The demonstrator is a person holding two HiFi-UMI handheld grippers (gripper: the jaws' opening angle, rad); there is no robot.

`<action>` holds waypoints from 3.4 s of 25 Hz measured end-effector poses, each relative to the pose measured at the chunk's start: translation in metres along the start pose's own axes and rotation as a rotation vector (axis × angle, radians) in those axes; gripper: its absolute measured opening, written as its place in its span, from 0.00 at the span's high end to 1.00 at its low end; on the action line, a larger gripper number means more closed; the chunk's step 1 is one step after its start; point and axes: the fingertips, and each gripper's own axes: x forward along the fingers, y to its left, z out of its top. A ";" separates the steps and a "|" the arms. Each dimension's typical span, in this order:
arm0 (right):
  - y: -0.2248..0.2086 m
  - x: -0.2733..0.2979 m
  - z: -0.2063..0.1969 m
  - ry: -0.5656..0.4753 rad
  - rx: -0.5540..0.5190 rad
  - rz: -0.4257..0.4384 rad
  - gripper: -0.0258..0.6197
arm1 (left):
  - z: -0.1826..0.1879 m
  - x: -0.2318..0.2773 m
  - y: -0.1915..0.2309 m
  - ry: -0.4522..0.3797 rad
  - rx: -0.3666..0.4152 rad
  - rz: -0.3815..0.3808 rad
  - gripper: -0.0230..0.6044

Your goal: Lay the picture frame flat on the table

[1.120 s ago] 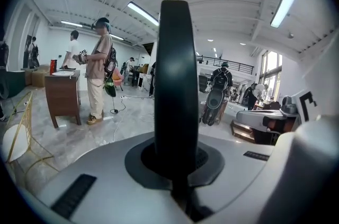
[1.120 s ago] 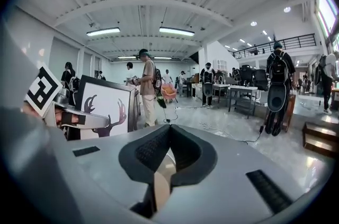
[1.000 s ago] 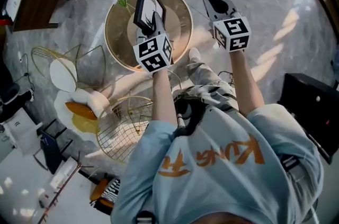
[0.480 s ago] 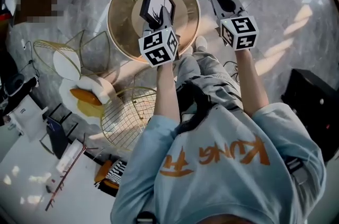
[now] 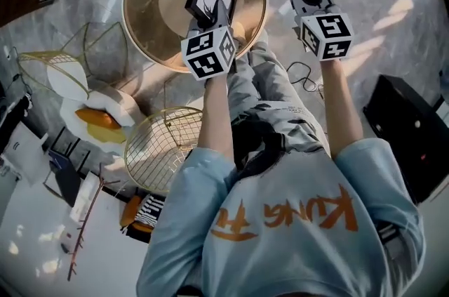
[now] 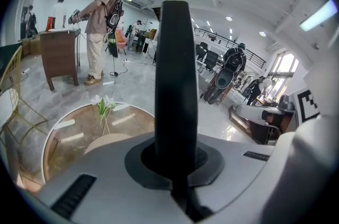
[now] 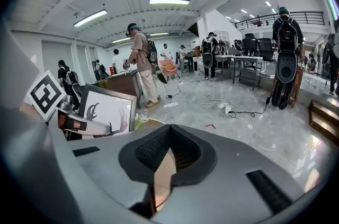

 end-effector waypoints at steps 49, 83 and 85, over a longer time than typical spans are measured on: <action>0.013 0.105 -0.134 0.269 0.052 0.027 0.96 | -0.139 0.196 0.054 0.330 -0.550 -0.280 0.90; 0.059 0.108 -0.125 0.277 0.141 0.083 0.96 | -0.164 0.148 0.118 0.443 -0.607 -0.078 0.38; 0.062 0.109 -0.116 0.259 0.155 0.092 0.96 | -0.162 0.141 0.120 0.426 -0.609 -0.064 0.38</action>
